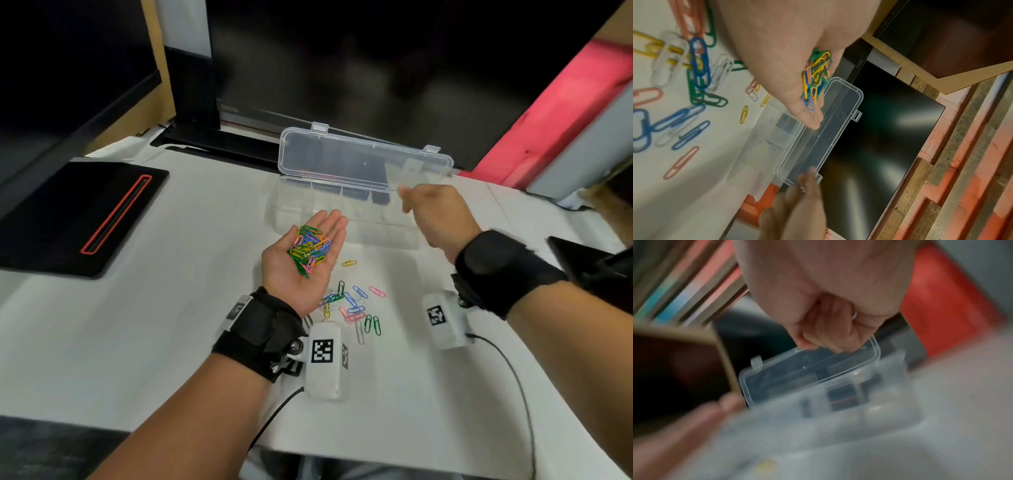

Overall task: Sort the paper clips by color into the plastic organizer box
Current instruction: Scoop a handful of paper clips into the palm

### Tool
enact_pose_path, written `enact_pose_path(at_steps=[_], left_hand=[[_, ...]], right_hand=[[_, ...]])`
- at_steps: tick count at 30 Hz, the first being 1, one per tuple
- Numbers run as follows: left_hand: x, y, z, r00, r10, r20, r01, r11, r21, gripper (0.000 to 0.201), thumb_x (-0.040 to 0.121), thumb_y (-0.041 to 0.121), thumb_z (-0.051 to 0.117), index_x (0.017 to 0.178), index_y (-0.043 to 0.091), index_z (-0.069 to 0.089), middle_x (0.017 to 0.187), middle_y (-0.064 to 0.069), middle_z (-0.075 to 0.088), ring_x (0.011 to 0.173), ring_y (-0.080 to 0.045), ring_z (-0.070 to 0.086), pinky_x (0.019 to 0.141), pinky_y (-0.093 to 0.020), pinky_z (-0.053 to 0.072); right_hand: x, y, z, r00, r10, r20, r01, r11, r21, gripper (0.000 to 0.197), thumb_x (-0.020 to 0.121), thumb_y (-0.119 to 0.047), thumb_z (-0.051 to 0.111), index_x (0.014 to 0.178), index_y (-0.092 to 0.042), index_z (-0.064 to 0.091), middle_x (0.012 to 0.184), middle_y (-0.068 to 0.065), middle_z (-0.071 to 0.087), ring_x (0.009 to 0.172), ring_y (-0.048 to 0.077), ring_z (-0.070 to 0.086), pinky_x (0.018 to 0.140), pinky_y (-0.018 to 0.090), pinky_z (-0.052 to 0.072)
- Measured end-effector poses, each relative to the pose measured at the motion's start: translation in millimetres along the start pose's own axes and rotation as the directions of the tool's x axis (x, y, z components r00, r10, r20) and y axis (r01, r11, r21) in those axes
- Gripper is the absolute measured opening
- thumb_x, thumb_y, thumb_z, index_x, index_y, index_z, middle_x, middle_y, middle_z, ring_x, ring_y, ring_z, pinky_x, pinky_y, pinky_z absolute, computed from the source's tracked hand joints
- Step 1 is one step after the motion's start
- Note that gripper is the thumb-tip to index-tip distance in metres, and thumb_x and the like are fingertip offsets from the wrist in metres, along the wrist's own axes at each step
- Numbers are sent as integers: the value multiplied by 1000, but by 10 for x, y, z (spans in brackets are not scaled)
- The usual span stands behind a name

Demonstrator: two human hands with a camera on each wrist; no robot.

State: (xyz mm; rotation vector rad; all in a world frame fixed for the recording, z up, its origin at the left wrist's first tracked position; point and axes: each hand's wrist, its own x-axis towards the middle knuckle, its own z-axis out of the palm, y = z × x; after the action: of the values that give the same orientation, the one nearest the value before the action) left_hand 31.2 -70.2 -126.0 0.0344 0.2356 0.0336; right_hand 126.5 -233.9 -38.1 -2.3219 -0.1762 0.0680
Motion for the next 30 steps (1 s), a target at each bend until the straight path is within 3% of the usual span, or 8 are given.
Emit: enact_pose_path(at_steps=[2,5,9,12,16,22,25,30], left_hand=[[-8,12,2,1000,-2,4,2,1000,-9,44,104,21,31,124,-10,54,118,-29,63,114,-41,57,106,-46,39],[-11,4,1,1000,-7,2,7,1000,11,44,104,22,31,124,-10,54,120,-28,63,116,-40,56,105,-45,41],[-6,-8,-1,1000,-17,0,17,999,35,44,104,22,31,124,-9,54,122,-27,62,115,-40,57,101,-45,42],[-10,-26,2,1000,-24,-2,24,999,49,43,104,21,31,125,-9,53,123,-27,62,116,-40,56,101,-45,42],[-2,-40,-4,1000,-23,-6,23,998,56,43,103,21,32,124,-9,54,124,-27,62,118,-39,56,102,-44,42],[2,-30,-22,999,-30,-11,31,997,66,43,103,22,32,126,-8,53,125,-26,61,122,-38,54,104,-43,41],[-5,-29,-11,999,-32,-17,33,997,65,43,103,22,32,126,-7,53,125,-26,62,123,-38,54,103,-43,42],[7,-29,-2,999,-37,-18,38,997,62,43,103,22,32,127,-7,53,124,-26,62,121,-37,55,103,-43,42]], right_hand=[[87,112,22,996,-75,44,86,889,-449,25,93,-41,54,89,-19,66,86,6,63,79,21,59,69,27,43],[100,287,72,997,-59,58,81,834,-546,29,93,-44,53,101,-21,69,101,8,69,94,32,61,76,30,44],[41,323,19,990,-143,-2,132,924,-359,25,92,-44,57,82,-25,70,82,0,65,82,22,59,73,25,38],[109,247,-150,983,4,-183,23,990,142,44,93,-46,53,60,-17,58,52,-6,46,50,14,40,54,25,32],[366,201,-295,974,221,-36,-144,741,656,45,93,-39,48,56,-24,28,51,-7,20,40,11,15,41,24,13],[616,170,-81,993,119,7,-91,717,691,42,96,-35,48,61,-24,28,55,-7,23,45,11,18,48,25,16],[692,213,-7,989,144,-27,-91,745,661,46,97,-38,49,57,-18,37,55,-1,32,47,14,32,52,26,31],[732,287,17,983,182,8,-155,810,565,46,97,-43,48,60,-16,50,63,5,58,76,22,64,84,28,46]])
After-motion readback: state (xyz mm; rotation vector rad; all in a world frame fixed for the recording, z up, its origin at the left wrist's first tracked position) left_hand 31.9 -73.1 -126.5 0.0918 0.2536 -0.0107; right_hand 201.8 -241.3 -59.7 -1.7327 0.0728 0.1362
